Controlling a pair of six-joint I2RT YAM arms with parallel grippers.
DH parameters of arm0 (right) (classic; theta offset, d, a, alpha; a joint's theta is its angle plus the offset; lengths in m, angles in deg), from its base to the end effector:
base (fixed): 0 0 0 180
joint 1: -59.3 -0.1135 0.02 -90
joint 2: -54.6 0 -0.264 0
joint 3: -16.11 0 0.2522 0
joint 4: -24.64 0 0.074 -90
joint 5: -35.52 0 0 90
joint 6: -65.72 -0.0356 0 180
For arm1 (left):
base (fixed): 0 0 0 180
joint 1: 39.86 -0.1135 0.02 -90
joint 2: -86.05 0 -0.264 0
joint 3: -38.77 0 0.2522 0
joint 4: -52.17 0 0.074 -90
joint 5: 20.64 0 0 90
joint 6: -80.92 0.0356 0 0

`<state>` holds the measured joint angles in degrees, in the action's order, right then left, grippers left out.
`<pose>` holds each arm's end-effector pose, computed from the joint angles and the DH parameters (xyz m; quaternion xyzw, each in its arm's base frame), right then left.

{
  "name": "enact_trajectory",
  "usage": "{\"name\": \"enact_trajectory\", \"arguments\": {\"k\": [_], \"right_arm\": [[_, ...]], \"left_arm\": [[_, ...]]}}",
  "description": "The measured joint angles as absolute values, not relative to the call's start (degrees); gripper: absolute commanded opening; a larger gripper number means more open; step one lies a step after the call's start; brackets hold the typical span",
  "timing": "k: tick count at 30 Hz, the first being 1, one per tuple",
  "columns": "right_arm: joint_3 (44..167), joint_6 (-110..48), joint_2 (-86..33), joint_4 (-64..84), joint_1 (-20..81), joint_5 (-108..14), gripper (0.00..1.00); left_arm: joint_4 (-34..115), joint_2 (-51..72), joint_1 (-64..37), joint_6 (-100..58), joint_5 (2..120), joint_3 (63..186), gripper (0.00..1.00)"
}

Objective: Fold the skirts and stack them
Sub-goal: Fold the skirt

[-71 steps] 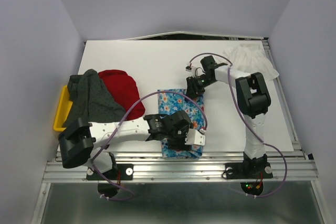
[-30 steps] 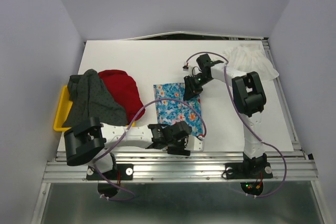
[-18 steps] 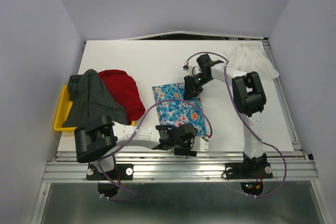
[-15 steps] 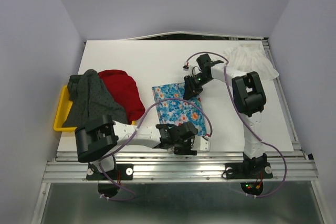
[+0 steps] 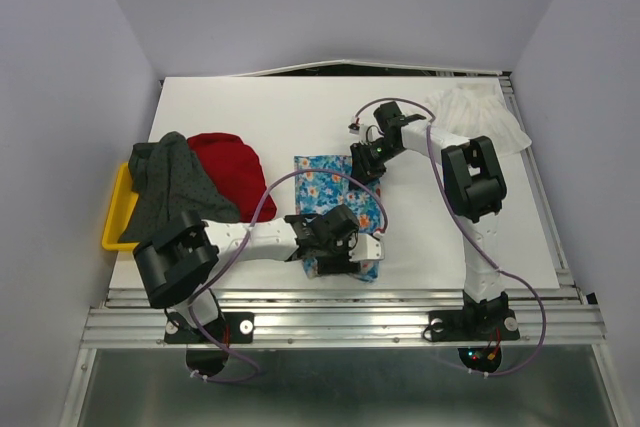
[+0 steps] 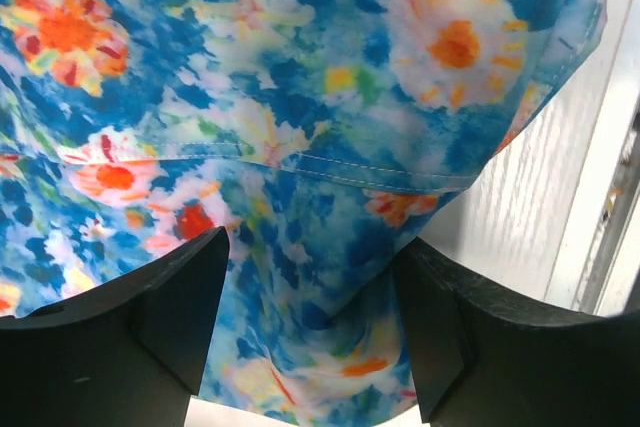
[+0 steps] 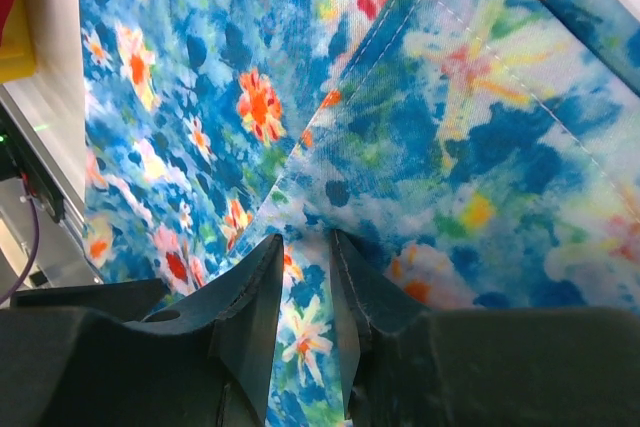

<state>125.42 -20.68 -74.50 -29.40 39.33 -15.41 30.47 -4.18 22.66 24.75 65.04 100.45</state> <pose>0.4173 0.1755 0.1354 -0.2366 0.9038 0.3466 0.0841 0.1419 -0.2786 0.1728 0.7088 0.6171 -0.1185 0.3204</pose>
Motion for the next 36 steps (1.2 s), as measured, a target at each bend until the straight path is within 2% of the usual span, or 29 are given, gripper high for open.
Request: {"name": "enact_trajectory", "arguments": {"k": [10, 27, 30, 34, 36], "right_arm": [[125.42, -21.97, -74.50, -29.31, 39.33, -15.74, 0.33], [125.86, -22.63, -74.81, -29.66, 39.33, -15.87, 0.33], [126.34, -22.63, -75.05, -29.88, 39.35, -15.89, 0.33], [126.53, -22.59, -75.18, -29.88, 39.39, -15.89, 0.33], [126.51, -22.46, -75.16, -29.86, 39.39, -15.89, 0.33]], "left_arm": [[21.96, -1.54, 25.41, 25.03, 64.84, 103.36, 0.78], [23.67, -1.93, 28.30, 24.57, 65.04, 99.16, 0.79], [26.14, -2.11, 28.30, 24.92, 65.35, 98.88, 0.75], [29.20, -2.76, 28.21, 25.32, 65.32, 98.35, 0.61], [31.14, -3.29, 27.84, 25.84, 65.00, 98.24, 0.50]]}}
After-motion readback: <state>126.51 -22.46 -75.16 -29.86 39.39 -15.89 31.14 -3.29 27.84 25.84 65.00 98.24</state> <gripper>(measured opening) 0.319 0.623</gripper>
